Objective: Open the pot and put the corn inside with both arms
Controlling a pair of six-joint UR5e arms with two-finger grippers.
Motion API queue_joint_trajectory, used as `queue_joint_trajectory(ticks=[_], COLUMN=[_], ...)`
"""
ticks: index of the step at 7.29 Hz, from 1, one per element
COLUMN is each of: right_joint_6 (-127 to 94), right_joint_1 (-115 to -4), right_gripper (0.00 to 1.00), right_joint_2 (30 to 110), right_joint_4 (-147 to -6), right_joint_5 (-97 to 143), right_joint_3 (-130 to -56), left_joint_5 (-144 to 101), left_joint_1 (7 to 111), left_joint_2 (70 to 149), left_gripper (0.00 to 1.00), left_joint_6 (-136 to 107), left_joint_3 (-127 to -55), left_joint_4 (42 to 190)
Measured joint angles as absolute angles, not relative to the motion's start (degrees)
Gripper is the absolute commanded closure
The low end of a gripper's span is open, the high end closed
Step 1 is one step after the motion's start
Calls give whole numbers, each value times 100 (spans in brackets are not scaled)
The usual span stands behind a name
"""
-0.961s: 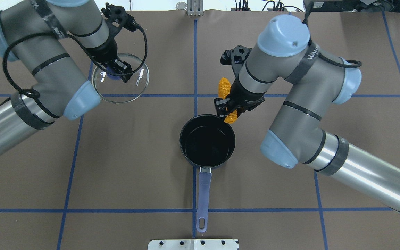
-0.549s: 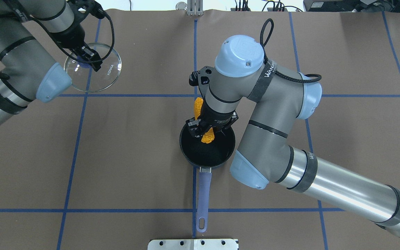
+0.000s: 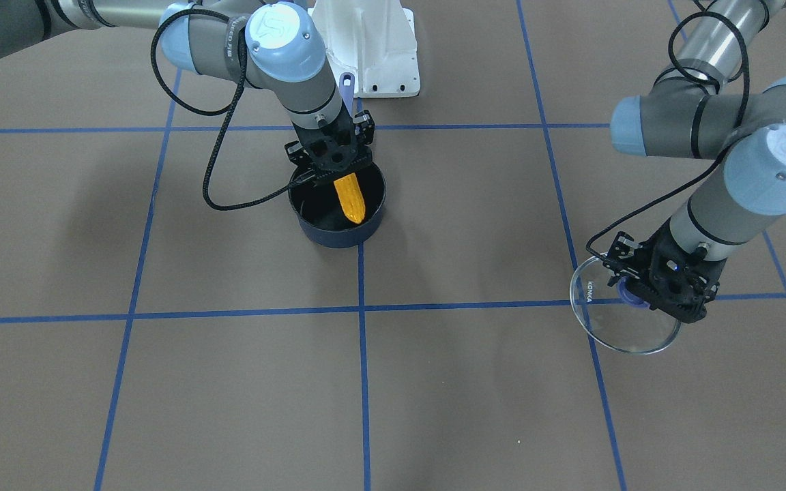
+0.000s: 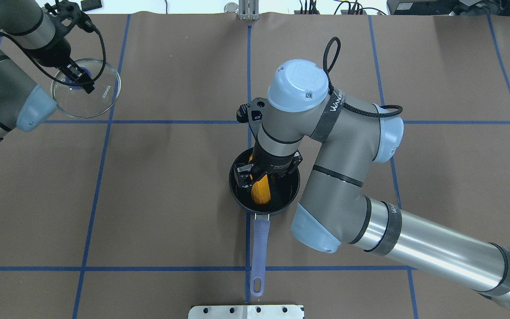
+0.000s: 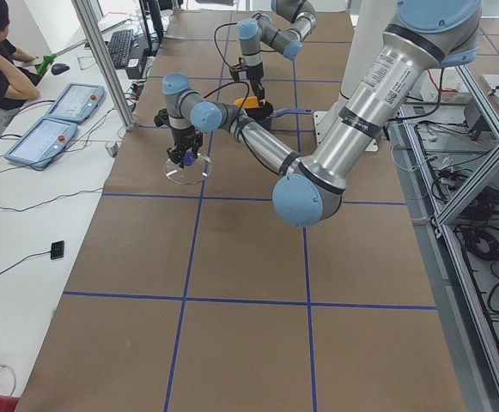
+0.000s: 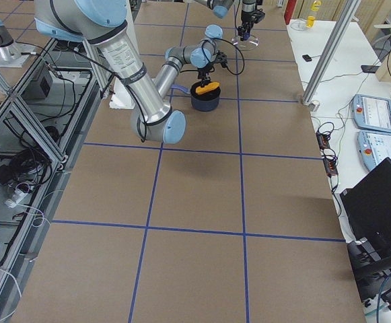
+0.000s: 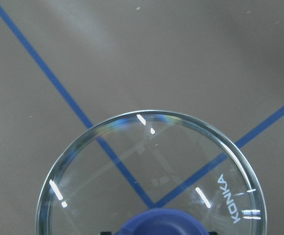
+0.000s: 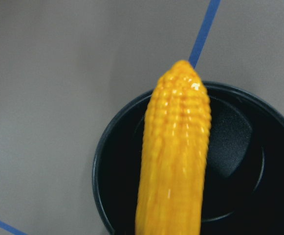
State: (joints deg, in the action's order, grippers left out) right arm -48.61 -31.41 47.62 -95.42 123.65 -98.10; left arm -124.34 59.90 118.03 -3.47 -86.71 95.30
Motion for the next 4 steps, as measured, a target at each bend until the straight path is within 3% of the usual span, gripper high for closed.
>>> queue_joint_trajectory(ticks=[4], right_joint_6=[-4827], right_joint_1=[-3450], right_gripper=[0], right_joint_2=[4880], right_joint_4=[-9525], right_joint_5=[12442], right_joint_3=[-9956], left_joint_5=[-12761], left_joint_1=[6012], left_joint_2=[10658], left_gripper=[41], left_joint_6=[-350], left_joint_3=[-9318], left_joint_4=[9761])
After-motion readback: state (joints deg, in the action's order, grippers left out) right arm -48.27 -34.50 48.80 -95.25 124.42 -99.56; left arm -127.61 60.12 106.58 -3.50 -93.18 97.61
